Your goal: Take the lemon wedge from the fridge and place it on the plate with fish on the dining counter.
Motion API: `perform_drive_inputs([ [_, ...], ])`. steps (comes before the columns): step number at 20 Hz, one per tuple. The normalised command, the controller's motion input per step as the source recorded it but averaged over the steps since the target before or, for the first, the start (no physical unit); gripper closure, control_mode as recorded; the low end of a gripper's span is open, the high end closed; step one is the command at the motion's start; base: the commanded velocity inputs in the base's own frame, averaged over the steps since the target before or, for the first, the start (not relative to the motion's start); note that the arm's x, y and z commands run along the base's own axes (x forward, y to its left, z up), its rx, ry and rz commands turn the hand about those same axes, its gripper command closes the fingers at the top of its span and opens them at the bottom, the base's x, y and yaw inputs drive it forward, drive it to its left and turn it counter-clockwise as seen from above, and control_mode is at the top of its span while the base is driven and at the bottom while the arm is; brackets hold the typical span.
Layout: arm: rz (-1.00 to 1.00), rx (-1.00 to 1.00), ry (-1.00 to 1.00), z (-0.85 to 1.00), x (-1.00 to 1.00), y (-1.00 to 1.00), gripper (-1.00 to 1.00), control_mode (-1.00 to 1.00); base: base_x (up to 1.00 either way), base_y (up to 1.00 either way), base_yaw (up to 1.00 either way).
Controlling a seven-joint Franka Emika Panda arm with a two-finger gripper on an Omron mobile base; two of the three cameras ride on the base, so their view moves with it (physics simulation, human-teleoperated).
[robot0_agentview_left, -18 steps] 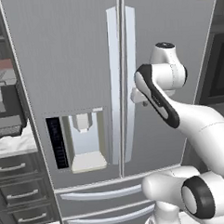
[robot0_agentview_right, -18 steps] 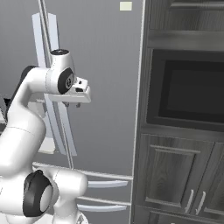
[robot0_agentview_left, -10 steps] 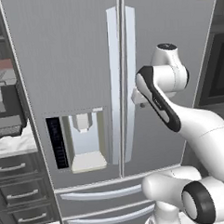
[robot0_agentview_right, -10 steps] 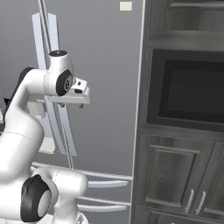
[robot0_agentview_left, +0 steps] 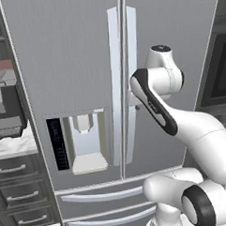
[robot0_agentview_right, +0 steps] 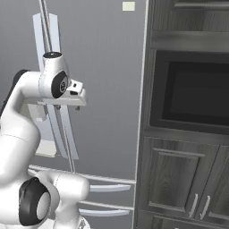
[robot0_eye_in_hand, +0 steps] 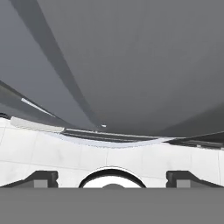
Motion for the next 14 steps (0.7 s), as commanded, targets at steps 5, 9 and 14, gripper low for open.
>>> perform_drive_inputs([
  [5, 0.0, 0.0, -0.02, 0.0, 0.0, 0.02, -1.0, -1.0, 0.0, 0.0, 0.0],
  [9, 0.0, 0.0, 0.0, 0.0, -0.05, 0.0, -1.0, 1.0, -0.15, 0.0, 0.0],
  [14, 0.0, 0.0, 0.0, 0.0, 0.0, 0.0, -1.0, 1.0, -0.81, 0.0, 0.0],
])
